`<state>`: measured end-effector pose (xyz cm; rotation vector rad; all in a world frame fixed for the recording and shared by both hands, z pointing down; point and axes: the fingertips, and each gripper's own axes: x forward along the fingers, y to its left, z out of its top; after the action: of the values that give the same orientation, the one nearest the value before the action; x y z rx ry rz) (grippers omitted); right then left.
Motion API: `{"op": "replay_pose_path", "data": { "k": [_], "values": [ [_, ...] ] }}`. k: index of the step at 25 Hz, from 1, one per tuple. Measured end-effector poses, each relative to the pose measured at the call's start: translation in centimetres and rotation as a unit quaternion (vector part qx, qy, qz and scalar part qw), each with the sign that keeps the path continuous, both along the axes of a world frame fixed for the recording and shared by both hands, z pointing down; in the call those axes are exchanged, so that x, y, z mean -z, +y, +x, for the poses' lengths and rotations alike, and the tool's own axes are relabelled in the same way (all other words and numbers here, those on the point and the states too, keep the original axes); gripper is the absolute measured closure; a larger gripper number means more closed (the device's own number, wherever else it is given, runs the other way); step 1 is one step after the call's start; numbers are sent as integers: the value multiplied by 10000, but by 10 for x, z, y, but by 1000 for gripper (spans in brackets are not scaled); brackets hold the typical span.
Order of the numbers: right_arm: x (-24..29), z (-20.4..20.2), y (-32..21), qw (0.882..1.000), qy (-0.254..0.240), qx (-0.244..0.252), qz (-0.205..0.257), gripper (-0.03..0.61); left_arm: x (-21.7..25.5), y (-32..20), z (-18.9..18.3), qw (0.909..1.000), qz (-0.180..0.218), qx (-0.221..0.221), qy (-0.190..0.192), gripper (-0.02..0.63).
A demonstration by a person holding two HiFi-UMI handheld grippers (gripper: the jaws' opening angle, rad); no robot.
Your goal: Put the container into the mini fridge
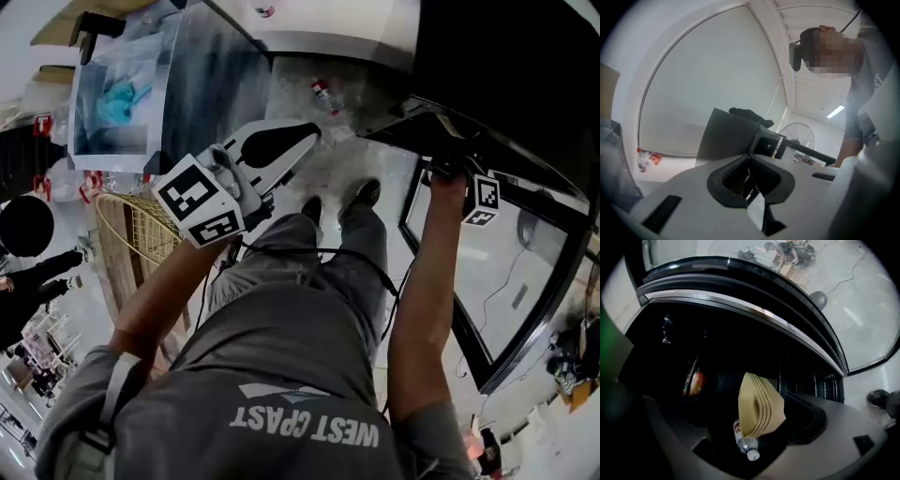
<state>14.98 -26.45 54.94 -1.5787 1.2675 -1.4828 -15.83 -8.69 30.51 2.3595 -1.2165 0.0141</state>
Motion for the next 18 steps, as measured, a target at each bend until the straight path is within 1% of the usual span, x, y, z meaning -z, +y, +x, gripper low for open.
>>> {"op": "replay_pose_path", "data": {
  "k": [4, 6, 7, 8, 9, 10, 11, 12, 14, 15, 16, 18],
  "values": [
    [40, -10, 23, 9986, 78, 497, 178, 164, 30, -5, -4, 9997, 235, -7, -29, 586],
    [66, -16, 40, 9953, 213, 876, 349, 173, 46, -5, -7, 9993, 374, 3, -42, 586],
    [79, -21, 49, 9922, 323, 1113, 461, 257, 54, -5, -10, 9990, 450, 16, -51, 586],
    [94, -26, 59, 9880, 438, 1353, 595, 430, 61, -5, -13, 9986, 532, 36, -58, 586],
    [109, -32, 68, 9834, 524, 1573, 742, 481, 69, -4, -16, 9981, 614, 60, -61, 586],
    [125, -39, 77, 9785, 571, 1770, 894, 516, 76, -3, -20, 9976, 688, 83, -61, 586],
    [143, -46, 87, 9736, 593, 1946, 1031, 536, 84, 0, -23, 9971, 750, 99, -58, 586],
    [161, -54, 98, 9688, 609, 2111, 1144, 541, 91, 2, -26, 9967, 806, 110, -54, 586],
    [195, -68, 116, 9569, 676, 2473, 1366, 546, 105, 7, -30, 9956, 926, 126, -50, 586],
    [213, -75, 126, 9486, 746, 2685, 1503, 548, 113, 10, -31, 9950, 988, 131, -50, 586],
    [232, -82, 136, 9379, 860, 2914, 1673, 549, 120, 15, -31, 9944, 1047, 132, -50, 586],
    [276, -96, 156, 9090, 1236, 3371, 2118, 551, 134, 26, -30, 9931, 1163, 107, -57, 586]
  ]
}}
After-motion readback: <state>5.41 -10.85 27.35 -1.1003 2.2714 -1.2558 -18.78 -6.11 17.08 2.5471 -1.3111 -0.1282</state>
